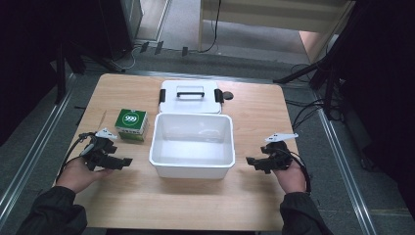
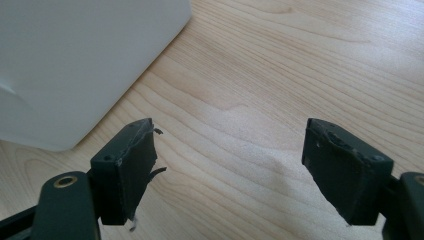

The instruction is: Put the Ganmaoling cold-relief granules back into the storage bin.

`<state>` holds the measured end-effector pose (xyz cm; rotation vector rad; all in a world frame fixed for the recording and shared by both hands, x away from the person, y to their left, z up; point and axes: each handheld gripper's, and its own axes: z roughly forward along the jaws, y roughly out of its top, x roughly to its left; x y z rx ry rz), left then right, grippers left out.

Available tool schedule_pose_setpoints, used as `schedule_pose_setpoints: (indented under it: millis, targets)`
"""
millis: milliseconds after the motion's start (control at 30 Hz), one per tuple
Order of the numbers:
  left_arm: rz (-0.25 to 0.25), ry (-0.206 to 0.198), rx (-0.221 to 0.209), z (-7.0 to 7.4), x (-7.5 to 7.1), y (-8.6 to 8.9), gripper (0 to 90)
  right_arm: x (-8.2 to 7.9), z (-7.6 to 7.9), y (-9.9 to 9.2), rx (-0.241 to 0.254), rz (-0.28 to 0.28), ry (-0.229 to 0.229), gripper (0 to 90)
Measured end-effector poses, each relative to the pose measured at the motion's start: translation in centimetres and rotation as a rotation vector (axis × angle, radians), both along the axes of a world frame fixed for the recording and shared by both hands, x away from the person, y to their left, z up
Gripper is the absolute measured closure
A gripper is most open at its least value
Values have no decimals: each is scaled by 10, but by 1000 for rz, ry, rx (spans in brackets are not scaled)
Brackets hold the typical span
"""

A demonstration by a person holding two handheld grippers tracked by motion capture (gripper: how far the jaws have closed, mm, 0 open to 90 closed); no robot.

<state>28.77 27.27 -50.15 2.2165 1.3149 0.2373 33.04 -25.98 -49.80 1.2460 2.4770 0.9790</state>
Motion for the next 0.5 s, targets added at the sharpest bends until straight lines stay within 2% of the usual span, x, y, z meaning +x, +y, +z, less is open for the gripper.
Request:
schedule_pose_setpoints:
  millis: [433,500]
  targets:
    - [51,10,-3,0,2,6,204,1,-3,1,-22,-3,14,209]
    - [60,19,-15,0,3,7,206,1,-3,1,-26,-1,15,209]
